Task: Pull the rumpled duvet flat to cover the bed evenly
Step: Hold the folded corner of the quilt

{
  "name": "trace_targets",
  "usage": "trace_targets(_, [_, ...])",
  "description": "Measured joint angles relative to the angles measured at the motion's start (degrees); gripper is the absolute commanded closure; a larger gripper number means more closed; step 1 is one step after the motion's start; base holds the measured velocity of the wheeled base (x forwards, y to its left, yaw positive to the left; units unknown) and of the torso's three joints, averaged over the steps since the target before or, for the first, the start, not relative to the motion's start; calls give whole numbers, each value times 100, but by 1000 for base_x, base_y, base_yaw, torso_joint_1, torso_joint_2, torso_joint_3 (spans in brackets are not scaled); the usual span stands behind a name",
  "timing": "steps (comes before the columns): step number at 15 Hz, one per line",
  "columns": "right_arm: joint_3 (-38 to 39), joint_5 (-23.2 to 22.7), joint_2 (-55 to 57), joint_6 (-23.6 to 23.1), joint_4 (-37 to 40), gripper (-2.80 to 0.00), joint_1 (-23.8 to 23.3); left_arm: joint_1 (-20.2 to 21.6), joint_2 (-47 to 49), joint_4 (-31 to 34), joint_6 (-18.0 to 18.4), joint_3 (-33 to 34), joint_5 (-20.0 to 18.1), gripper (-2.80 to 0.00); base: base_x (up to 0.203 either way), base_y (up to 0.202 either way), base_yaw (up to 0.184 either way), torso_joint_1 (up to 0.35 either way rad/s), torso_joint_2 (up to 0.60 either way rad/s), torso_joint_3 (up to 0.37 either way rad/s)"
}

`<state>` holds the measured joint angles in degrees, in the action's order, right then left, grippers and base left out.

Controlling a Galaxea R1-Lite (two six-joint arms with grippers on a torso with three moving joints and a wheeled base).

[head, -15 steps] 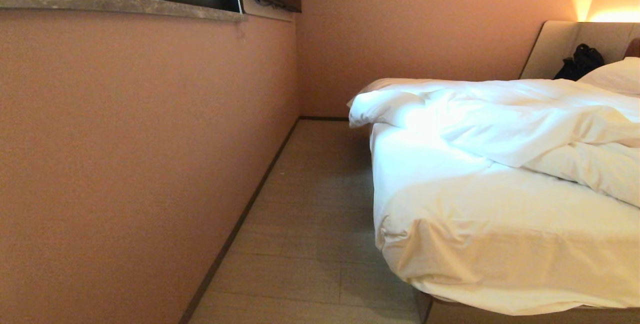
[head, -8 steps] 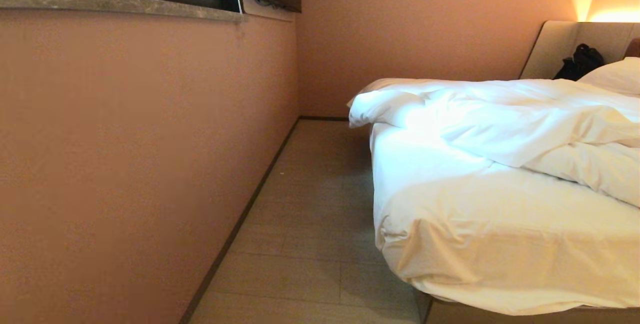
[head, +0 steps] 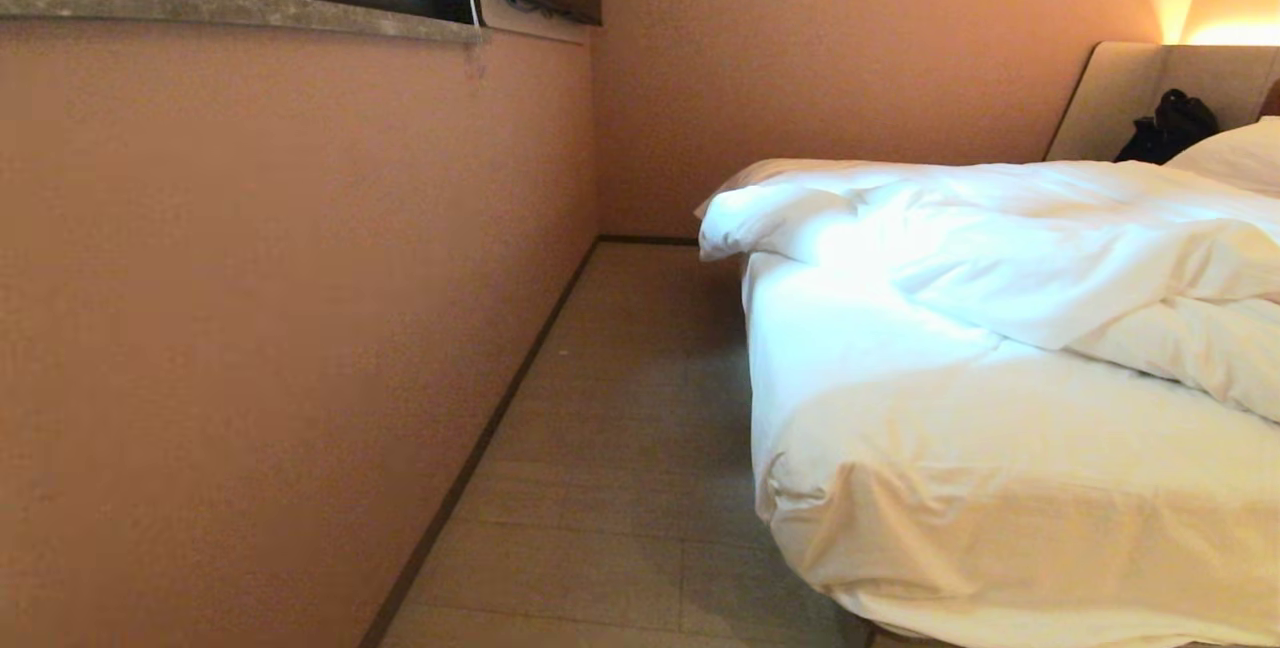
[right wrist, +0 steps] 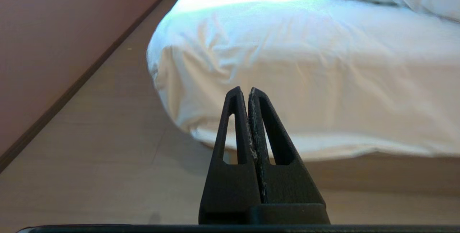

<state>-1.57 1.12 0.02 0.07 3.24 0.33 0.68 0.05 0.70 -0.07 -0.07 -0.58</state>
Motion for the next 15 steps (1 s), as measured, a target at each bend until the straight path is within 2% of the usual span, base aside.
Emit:
trace_targets(3, [0, 2, 0, -7, 6, 0, 0, 0, 0, -2, 2, 0, -2, 0, 184, 0, 1, 3, 4, 0])
trace_targets(8, [0, 0, 0, -7, 0, 0, 0, 0, 0, -2, 5, -2, -3, 0, 26, 0, 0, 0, 0, 1])
trace_targets(13, [0, 2, 0, -7, 2, 0, 0, 0, 0, 1, 5, -2, -5, 0, 184, 0, 0, 2, 3, 1])
trace_targets(15, [0, 2, 0, -7, 6, 0, 0, 0, 0, 1, 5, -2, -4, 0, 60, 0, 1, 5, 1, 0])
